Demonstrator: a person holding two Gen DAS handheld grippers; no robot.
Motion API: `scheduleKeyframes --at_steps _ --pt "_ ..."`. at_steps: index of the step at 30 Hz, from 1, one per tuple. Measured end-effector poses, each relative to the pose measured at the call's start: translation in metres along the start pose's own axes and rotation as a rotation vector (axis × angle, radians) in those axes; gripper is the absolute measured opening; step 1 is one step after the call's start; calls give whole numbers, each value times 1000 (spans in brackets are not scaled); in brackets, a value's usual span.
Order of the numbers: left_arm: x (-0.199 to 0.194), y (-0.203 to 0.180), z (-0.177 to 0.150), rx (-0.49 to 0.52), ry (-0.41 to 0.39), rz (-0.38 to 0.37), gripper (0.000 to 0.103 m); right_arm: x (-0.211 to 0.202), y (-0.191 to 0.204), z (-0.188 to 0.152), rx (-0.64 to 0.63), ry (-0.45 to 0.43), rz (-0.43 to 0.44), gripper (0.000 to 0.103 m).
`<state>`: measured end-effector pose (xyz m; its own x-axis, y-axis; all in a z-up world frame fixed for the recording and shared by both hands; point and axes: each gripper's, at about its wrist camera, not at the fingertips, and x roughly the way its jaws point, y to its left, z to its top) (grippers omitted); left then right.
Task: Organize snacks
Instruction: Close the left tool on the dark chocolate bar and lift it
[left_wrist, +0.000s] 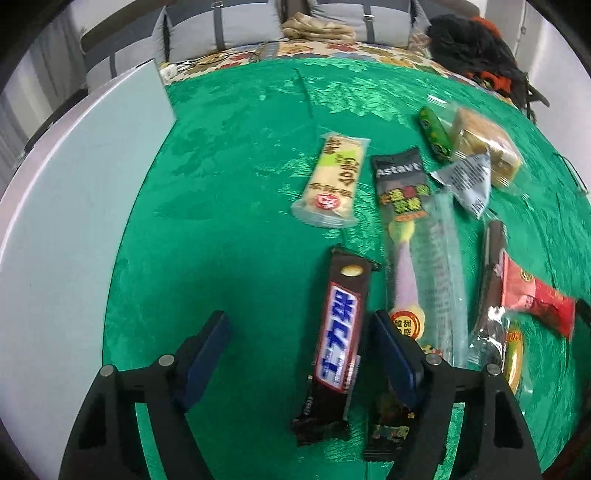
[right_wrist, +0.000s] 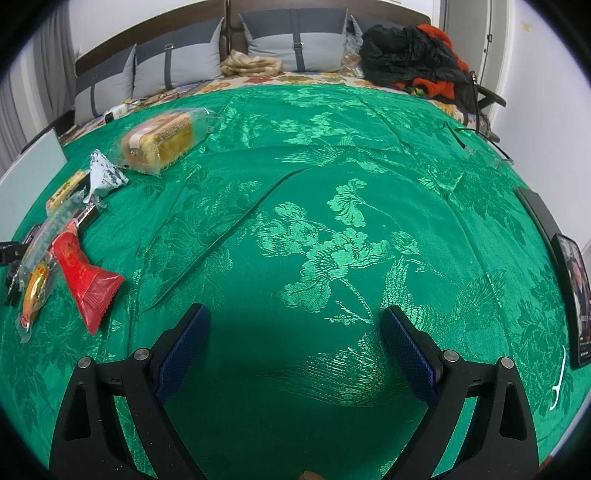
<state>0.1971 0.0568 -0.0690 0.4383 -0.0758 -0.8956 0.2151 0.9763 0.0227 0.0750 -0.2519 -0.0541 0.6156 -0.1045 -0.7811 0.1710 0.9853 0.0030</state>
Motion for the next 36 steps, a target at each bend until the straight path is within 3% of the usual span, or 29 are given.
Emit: scheduleKeyframes --at_steps 5,7,11,13,18,21,25,26,27,29,36 --pt "-1 -4 1 5 -4 13 73 0 0 0 0 0 0 97" --pt "-3 -6 0 10 -9 -6 61 0 0 0 0 0 0 97" --pt "-8 -16 1 52 -8 12 18 0 0 0 0 0 0 97" --pt "-10 -16 -2 54 -4 64 18 0 0 0 0 0 0 97" --pt "-21 10 -23 -72 14 43 18 0 0 0 0 0 0 97" --pt "-26 18 -36 -87 15 38 18 0 0 0 0 0 0 97" --pt "-26 22 -41 -75 18 10 25 0 0 0 0 0 0 97" --pt "-25 23 -40 -79 20 6 40 -1 0 0 0 0 0 97" --pt "-25 24 -40 -88 20 4 63 0 0 0 0 0 0 97" --pt "-26 24 -39 -103 1 -2 78 -1 0 0 0 0 0 97" --pt "-17 17 -41 -64 6 14 82 -1 0 0 0 0 0 97"
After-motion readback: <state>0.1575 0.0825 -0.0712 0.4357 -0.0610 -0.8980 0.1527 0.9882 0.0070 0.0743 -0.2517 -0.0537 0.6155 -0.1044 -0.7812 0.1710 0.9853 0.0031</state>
